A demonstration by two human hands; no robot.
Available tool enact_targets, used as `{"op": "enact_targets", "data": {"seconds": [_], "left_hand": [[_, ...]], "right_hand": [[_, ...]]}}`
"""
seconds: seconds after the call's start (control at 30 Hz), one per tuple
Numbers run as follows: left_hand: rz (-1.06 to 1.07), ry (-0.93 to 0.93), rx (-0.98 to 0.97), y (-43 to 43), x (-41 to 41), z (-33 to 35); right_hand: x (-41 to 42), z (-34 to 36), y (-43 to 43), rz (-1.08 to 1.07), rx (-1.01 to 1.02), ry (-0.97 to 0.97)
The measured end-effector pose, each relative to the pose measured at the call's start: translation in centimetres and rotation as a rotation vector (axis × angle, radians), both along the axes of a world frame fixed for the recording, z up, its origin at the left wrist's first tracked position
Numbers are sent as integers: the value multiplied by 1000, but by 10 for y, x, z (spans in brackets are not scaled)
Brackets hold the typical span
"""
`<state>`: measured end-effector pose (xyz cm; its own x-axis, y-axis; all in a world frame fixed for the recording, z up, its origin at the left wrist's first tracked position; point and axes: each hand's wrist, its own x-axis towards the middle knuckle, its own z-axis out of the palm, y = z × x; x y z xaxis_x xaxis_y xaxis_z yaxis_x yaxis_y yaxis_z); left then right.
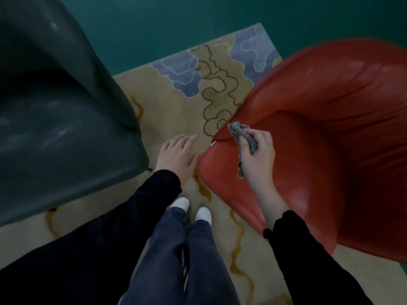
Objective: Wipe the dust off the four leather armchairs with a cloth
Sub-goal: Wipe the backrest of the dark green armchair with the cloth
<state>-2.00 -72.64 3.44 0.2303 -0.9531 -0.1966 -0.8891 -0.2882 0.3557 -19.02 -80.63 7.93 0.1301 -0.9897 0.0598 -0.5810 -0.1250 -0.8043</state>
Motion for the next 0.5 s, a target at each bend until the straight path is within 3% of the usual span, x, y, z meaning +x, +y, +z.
{"op": "enact_targets", "data": {"seconds": [0.3, 0.5], "left_hand": [[320, -30, 17, 75, 16, 78], [676, -59, -4, 157, 52, 108]], "right_hand": [[11, 59, 24, 249, 45, 4], [60, 88, 41, 466, 51, 16]]}}
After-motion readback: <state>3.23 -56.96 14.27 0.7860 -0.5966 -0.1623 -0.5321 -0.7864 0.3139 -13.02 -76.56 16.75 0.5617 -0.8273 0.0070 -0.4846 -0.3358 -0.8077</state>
